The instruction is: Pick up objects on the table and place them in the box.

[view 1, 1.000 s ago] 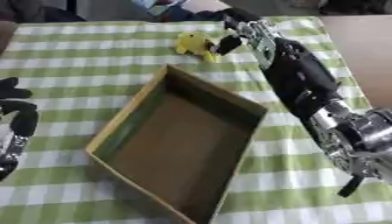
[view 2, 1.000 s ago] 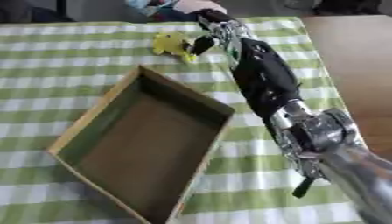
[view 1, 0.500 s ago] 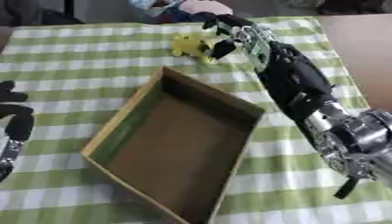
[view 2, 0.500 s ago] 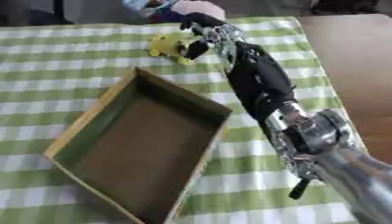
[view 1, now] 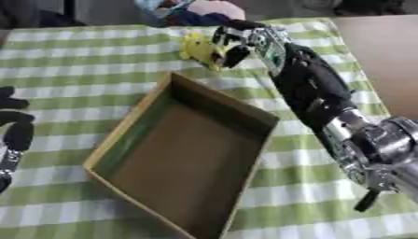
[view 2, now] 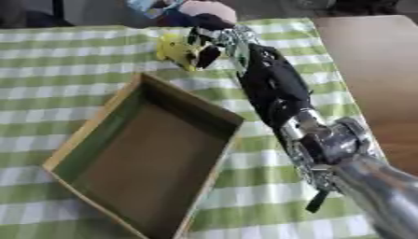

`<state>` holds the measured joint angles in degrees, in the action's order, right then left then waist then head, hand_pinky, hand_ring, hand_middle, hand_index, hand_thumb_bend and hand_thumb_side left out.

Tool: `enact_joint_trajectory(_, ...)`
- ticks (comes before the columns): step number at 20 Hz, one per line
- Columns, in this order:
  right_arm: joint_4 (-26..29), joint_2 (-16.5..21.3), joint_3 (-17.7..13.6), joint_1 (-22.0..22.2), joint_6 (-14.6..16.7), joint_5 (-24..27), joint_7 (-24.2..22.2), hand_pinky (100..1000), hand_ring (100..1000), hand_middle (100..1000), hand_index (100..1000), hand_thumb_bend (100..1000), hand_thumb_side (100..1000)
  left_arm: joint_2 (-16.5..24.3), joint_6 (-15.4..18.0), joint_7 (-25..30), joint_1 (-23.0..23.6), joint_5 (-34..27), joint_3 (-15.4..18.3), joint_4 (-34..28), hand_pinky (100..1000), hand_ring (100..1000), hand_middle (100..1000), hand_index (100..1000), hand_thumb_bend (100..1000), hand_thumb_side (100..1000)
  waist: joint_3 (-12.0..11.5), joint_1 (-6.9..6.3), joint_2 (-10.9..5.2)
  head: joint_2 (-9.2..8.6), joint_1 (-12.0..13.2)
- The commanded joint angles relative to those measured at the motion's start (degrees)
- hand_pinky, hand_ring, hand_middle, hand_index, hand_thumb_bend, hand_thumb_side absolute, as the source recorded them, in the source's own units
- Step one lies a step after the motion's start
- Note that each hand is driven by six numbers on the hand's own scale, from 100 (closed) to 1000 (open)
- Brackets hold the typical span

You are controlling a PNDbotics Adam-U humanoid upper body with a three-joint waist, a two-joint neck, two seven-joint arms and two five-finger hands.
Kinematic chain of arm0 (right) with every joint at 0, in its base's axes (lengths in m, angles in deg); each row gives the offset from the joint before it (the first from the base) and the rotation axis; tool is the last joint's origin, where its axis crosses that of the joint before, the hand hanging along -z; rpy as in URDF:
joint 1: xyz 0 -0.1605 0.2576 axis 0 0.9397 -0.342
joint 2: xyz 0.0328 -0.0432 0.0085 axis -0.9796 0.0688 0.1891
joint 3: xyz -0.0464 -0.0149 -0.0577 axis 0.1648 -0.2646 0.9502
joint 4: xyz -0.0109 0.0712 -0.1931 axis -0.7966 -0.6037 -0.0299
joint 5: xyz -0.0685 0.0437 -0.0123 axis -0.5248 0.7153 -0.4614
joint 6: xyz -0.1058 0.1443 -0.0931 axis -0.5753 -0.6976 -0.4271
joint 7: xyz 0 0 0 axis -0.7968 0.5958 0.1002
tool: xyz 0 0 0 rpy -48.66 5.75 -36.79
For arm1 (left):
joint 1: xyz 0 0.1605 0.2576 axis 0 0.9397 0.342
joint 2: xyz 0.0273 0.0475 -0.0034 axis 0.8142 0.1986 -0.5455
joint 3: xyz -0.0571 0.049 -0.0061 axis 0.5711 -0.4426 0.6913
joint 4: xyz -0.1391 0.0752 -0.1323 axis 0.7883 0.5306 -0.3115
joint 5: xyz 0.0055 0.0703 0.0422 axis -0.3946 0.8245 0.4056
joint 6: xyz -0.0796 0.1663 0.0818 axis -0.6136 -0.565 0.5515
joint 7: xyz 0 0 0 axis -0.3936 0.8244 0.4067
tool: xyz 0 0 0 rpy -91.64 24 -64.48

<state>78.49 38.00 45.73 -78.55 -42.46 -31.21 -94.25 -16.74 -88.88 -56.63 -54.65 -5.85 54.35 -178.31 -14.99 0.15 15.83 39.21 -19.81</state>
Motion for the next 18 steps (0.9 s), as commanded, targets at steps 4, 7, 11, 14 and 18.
enact_joint_trajectory(4, 3.6, 1.6, 0.2, -1.5, 0.4, 1.1, 5.3, 851, 766, 798, 444, 100, 175, 0.5, 0.2, 0.0, -0.9, -0.1, 0.1, -0.9, 818, 644, 667, 851, 507, 686, 0.6, 0.14, -1.6, -0.55, -0.1)
enact_joint_trajectory(7, 4.6, 1.9, 0.5, -1.8, 1.1, 1.8, 6.4, 849, 762, 796, 440, 100, 174, 0.5, 0.2, 0.0, -0.8, -0.1, 0.1, -0.8, 818, 645, 667, 851, 506, 687, 1.1, 0.21, -1.9, -0.44, -0.1)
enact_joint_trajectory(11, 6.6, 2.3, 1.0, -2.1, 2.3, 3.8, 6.6, 847, 757, 793, 432, 100, 170, 0.7, 0.2, -0.1, -0.6, 0.0, 0.1, -0.7, 818, 645, 667, 851, 505, 687, 2.1, 0.23, -2.3, -0.21, -0.1)
enact_joint_trajectory(14, 9.1, 3.1, 2.0, -2.2, 3.9, 6.3, 5.6, 848, 756, 794, 429, 100, 164, 0.9, 0.2, -0.2, -0.3, 0.1, 0.3, -0.5, 818, 645, 667, 851, 504, 687, 3.4, 0.27, -2.63, 0.13, 0.2)
enact_joint_trajectory(18, 14.7, 5.3, 6.1, -1.7, 7.3, 10.0, 2.8, 856, 762, 799, 427, 100, 145, 1.3, 0.2, -1.2, 0.5, 0.5, 1.4, -0.2, 818, 646, 668, 851, 501, 688, 5.8, 0.37, -3.18, 0.65, 1.4)
